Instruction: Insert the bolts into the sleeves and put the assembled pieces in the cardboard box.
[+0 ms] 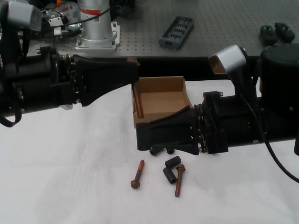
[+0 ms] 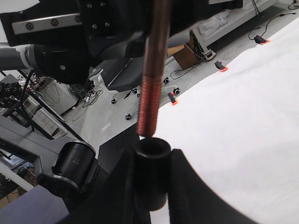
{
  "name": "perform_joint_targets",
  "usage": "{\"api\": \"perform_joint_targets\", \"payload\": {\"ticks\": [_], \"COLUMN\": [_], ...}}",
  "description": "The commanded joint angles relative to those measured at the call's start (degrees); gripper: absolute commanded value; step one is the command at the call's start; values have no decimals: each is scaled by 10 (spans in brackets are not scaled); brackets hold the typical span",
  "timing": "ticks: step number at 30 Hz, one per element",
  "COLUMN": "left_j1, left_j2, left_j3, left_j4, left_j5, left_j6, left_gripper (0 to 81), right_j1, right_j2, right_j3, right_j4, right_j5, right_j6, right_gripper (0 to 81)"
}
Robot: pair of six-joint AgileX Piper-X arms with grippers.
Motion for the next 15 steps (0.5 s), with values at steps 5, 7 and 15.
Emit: {"api": "perform_joint_targets", "payload": {"ticks": [5, 7, 15], "left_j1": [-2, -2, -2], "left_j2": [-1, -1, -1], "left_j3": [-4, -4, -4], "left_j4": [-7, 1, 15], "left_j5": [16, 19, 23], "left_j6": [-2, -2, 6], "left_gripper": [6, 6, 6], "right_j1": [-3, -3, -3], "right_j2": [-10, -10, -10], "right_j3": [-7, -7, -7], "right_j4": [-12, -18, -22], "right_j5": [-3, -3, -3], "right_j6": [0, 5, 12], "right_gripper": [19, 19, 19]}}
